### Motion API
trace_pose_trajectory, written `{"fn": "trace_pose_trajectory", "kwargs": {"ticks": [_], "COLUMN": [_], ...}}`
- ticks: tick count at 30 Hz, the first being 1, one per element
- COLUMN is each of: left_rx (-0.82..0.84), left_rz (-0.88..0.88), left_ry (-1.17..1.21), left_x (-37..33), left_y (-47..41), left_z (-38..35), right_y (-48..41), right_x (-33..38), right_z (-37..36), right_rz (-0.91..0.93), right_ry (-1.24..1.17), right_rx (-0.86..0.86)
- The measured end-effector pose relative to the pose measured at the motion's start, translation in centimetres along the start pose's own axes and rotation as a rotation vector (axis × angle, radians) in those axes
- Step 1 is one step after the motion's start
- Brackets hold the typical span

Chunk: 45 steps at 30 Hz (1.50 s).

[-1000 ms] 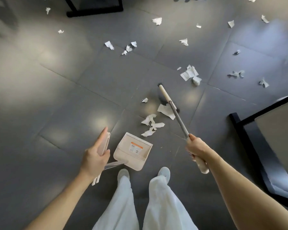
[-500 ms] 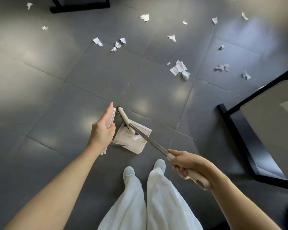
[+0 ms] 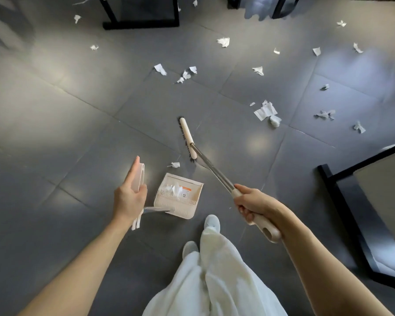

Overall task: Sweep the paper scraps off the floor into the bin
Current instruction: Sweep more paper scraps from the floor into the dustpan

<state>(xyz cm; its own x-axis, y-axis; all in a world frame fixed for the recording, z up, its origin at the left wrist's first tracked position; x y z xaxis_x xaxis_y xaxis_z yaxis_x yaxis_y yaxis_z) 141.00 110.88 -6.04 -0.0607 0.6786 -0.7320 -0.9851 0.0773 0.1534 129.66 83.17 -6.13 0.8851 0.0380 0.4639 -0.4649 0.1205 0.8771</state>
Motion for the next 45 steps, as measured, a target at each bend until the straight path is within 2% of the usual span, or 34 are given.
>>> {"fn": "trace_pose_trajectory", "kwargs": {"ticks": [5, 11, 17, 20, 22, 26, 32, 39, 45], "left_rx": [-0.074, -0.015, 0.067, 0.109, 0.134, 0.209, 0.317, 0.398, 0.570], "left_rz": [0.071, 0.034, -0.066, -0.091, -0.099, -0.131, -0.228, -0.374, -0.447], "left_ry": [0.001, 0.024, 0.031, 0.032, 0.039, 0.046, 0.067, 0.000, -0.230], "left_x": [1.5, 3.7, 4.3, 4.3, 3.9, 1.7, -5.2, -17.7, -29.0], "left_y": [-3.8, -9.5, -12.1, -13.0, -13.7, -16.3, -21.9, -31.8, -40.9], "left_z": [2.3, 4.6, 6.1, 6.9, 7.1, 6.0, 1.0, -9.6, -19.5], "right_y": [-4.7, -7.3, -5.6, -3.3, -2.3, -2.7, -5.5, -11.0, -14.4], "right_x": [4.8, 7.2, 9.3, 11.1, 11.9, 13.3, 15.9, 19.0, 21.9], "right_z": [-2.0, -6.4, -10.9, -9.9, -9.0, -7.1, -0.8, 13.3, 26.2], "right_rz": [0.079, 0.017, -0.165, -0.211, -0.226, -0.146, -0.057, 0.021, 0.017], "right_ry": [0.191, 0.444, 0.299, 0.103, -0.061, -0.172, -0.419, -0.626, -0.775], "right_rx": [0.000, 0.019, 0.145, 0.170, 0.154, 0.074, -0.035, -0.197, -0.330]}}
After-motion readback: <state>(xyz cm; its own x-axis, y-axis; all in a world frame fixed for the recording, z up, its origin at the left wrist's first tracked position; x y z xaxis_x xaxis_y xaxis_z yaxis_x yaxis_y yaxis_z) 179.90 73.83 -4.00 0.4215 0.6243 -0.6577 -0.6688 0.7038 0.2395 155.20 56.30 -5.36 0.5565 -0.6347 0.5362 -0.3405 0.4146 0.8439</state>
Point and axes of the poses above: each hand's wrist, its own y-axis away from the middle knuckle, its own z-axis out of the back of the hand, x = y × z, the point moved 3 cm from there along -y, towards the middle knuckle
